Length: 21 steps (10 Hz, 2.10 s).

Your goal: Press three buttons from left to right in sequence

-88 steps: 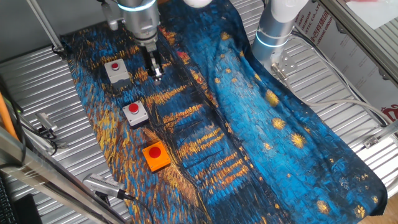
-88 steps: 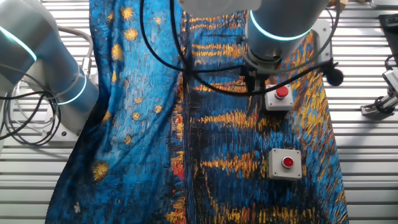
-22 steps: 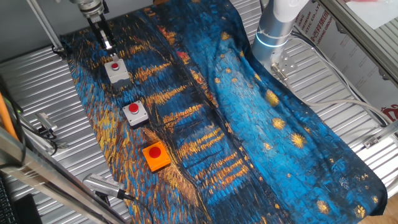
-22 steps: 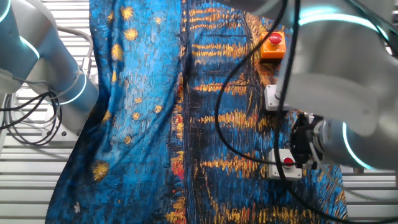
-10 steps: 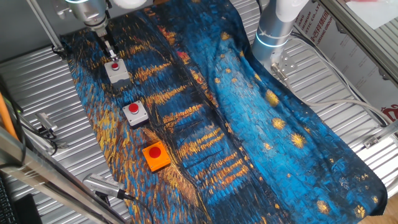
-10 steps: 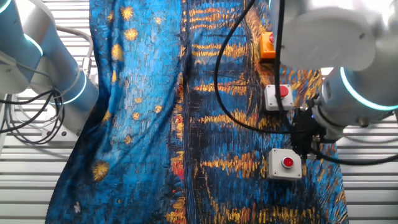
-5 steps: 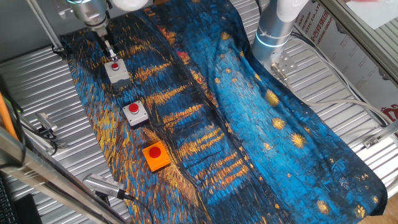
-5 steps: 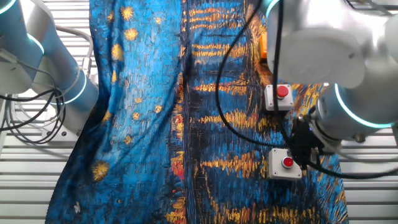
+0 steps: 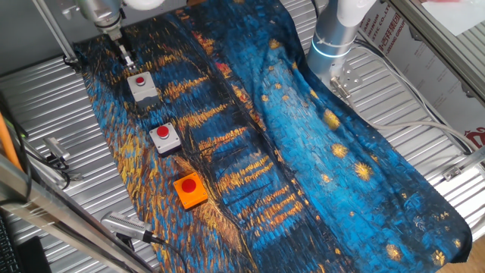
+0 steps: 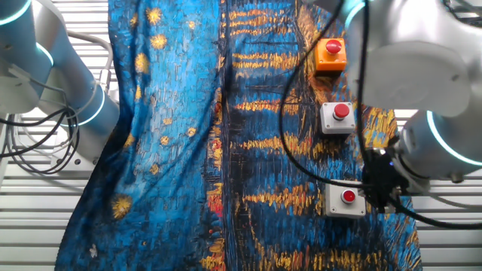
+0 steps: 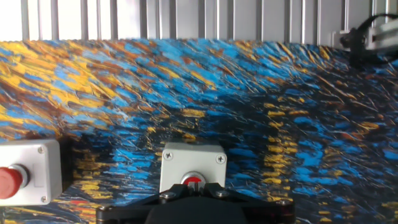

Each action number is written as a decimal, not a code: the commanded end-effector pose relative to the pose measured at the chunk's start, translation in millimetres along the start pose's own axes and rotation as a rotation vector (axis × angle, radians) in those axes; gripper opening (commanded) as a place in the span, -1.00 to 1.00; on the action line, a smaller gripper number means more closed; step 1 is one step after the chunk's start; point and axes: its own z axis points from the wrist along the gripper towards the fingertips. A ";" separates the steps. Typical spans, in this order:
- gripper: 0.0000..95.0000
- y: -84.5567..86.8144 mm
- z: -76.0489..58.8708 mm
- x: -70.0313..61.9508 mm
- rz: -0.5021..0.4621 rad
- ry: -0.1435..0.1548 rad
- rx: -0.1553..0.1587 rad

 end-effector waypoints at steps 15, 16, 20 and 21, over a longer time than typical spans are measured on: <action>-1.00 15.2 33.0 -3.0 0.031 -0.021 -0.013; -1.00 15.2 33.0 -3.0 0.035 -0.021 -0.013; -1.00 14.2 33.9 -5.7 0.043 -0.021 -0.011; -1.00 13.8 33.6 -8.4 0.044 -0.019 -0.011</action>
